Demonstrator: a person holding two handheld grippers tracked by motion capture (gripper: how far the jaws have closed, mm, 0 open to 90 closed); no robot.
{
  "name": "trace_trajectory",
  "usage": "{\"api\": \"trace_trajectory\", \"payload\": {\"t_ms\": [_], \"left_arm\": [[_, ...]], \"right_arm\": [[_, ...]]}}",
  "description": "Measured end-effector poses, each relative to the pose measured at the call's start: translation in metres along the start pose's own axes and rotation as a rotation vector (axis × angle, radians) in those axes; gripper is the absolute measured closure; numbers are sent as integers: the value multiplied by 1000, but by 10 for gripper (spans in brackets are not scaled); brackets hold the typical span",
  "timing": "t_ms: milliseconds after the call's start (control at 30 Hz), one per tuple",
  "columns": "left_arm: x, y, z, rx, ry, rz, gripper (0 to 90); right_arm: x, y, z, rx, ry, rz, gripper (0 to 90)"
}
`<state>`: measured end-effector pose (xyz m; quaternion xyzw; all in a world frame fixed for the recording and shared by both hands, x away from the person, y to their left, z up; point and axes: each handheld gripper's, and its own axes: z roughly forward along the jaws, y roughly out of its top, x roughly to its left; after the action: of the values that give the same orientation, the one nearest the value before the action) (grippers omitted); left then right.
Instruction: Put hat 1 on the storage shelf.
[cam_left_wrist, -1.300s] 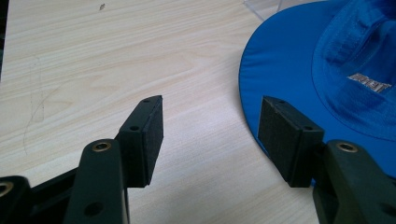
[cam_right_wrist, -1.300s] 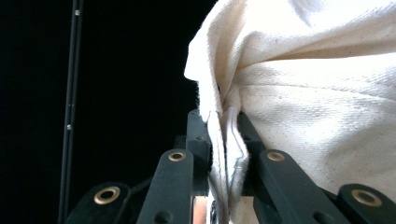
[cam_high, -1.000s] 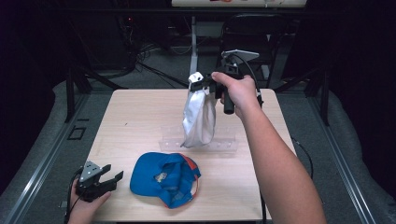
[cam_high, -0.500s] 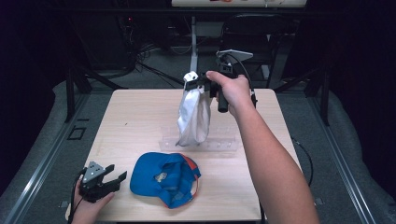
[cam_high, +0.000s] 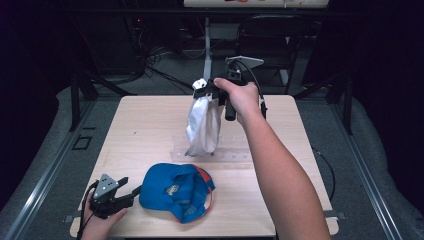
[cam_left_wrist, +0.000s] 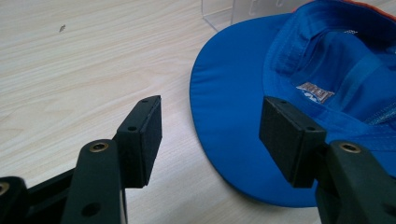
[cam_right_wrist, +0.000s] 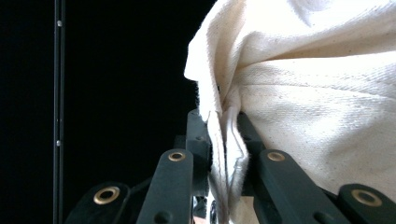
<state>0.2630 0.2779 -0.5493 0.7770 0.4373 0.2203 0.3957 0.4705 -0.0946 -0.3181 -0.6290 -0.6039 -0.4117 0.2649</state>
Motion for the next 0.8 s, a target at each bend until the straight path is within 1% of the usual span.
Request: {"api": "trace_trajectory", "payload": {"t_ms": [67,200,300,433,500,533,633,667,700,733,767,800], "left_arm": [[0,0,0,6,-4,-2,399],[0,0,1,4,-2,-4,400],[1,-1,1,6,-5,-2,399],[1,-1,1,0,-7,-5,400],[1,0,1,-1,-6,-5,400],[1,0,1,-1,-8,-5,400],[0,0,0,-3,-14,-2,400],[-1,2,-1,-8,-31,-13,401],[-1,2,-1,-8,-31,-13,405],[-3,5,0,-14,-44,-11,406],[-4,6,0,-10,-50,-8,410],[-6,9,1,-19,-56,-9,416]], "right_arm": [[-1,1,2,-5,-2,3,806],[-1,3,5,-15,-1,9,806],[0,3,8,-18,10,7,805],[4,2,17,-11,30,11,805],[6,1,19,-10,30,10,805],[9,1,24,-10,37,8,805],[12,-1,31,-4,42,4,805],[12,-1,33,1,42,3,805],[12,-1,33,1,42,3,805],[12,-1,36,3,44,1,805],[11,-1,37,9,42,0,805],[11,-1,38,17,39,-3,805]]}}
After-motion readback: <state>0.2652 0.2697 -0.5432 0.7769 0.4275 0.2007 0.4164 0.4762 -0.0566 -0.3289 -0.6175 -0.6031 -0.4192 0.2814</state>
